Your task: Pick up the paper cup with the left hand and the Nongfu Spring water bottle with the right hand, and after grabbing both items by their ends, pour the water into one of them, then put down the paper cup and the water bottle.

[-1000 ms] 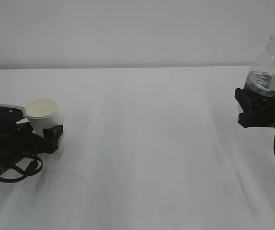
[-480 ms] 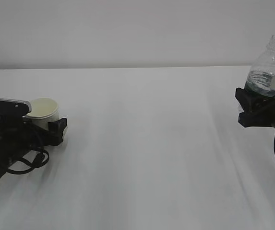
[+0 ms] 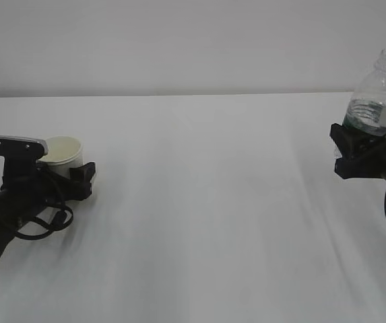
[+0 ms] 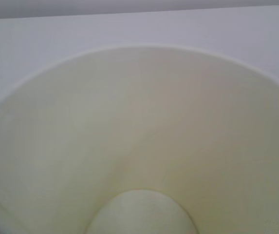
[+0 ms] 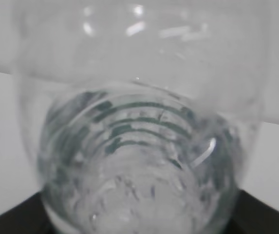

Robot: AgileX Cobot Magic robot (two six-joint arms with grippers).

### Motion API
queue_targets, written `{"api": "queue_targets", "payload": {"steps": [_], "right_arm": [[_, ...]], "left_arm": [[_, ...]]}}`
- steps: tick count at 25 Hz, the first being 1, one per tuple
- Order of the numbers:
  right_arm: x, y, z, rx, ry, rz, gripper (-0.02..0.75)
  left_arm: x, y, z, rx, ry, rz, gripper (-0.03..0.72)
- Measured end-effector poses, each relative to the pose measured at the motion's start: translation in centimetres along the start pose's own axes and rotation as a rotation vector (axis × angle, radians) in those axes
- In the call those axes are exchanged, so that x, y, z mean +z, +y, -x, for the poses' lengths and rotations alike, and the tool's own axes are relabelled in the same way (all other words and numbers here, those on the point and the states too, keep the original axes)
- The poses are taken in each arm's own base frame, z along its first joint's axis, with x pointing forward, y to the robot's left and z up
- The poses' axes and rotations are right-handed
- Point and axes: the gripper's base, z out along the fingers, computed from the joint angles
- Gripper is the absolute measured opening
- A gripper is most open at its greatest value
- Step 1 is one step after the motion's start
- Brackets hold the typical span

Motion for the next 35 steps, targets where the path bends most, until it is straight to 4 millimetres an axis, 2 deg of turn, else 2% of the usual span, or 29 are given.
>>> {"api": "queue_targets", "payload": {"steps": [6, 12, 15, 23, 29, 35], "right_arm": [[0.0, 0.0, 0.0, 0.001, 0.0, -0.001, 0.427], [0.0, 0.0, 0.0, 0.002, 0.0, -0.004, 0.427], [0.0, -0.1, 0.0, 0.003, 0.0, -0.006, 0.427], [0.0, -0.1, 0.0, 0.002, 0.0, -0.008, 0.427], [0.0, -0.1, 0.0, 0.002, 0.0, -0.008, 0.427], [0.0, -0.1, 0.0, 0.002, 0.0, -0.008, 0.427]], "left_arm": [[0.2, 0.0, 0.2, 0.0, -0.009, -0.001, 0.574], [0.2, 0.0, 0.3, 0.0, -0.022, -0.002, 0.477], [0.2, 0.0, 0.3, 0.0, -0.024, -0.002, 0.454], [0.2, -0.3, 0.3, 0.011, -0.022, -0.027, 0.449], [0.1, -1.4, 0.2, 0.07, -0.014, -0.155, 0.449], [-0.3, -2.7, 1.4, 0.099, -0.033, -0.287, 0.449]]}}
